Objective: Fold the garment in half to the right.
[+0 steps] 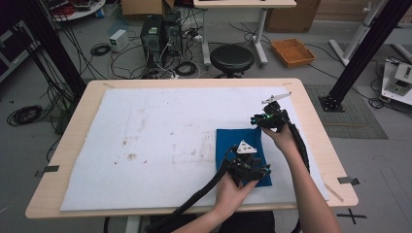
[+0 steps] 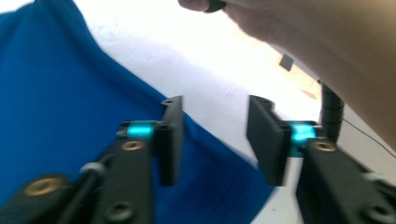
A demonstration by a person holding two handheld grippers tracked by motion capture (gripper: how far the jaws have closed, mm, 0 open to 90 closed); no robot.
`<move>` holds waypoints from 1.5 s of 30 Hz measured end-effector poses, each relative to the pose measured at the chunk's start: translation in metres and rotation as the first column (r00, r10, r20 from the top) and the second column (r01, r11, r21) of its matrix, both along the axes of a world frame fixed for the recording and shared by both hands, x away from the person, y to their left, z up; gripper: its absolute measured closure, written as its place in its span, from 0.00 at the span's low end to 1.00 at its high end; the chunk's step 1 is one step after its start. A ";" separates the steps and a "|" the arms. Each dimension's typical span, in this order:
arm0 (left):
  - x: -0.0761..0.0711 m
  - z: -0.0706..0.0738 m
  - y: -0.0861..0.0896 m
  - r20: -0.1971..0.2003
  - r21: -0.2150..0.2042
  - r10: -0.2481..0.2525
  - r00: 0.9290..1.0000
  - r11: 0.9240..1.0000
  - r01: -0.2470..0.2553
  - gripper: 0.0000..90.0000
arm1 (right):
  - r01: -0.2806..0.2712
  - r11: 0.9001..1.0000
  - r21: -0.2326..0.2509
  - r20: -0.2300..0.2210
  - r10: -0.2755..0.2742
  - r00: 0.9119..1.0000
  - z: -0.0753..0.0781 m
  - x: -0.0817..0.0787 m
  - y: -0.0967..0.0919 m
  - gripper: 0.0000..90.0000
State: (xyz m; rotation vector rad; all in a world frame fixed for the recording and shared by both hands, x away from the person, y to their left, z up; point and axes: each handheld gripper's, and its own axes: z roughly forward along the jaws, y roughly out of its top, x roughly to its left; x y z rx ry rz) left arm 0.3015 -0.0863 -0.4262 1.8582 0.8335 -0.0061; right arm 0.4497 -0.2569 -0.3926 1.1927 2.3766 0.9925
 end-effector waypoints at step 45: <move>0.001 0.021 0.200 0.177 0.010 0.276 0.945 0.959 -0.283 0.49 | 0.137 0.961 0.242 -0.002 -0.141 0.990 -0.018 -0.096 -0.038 0.69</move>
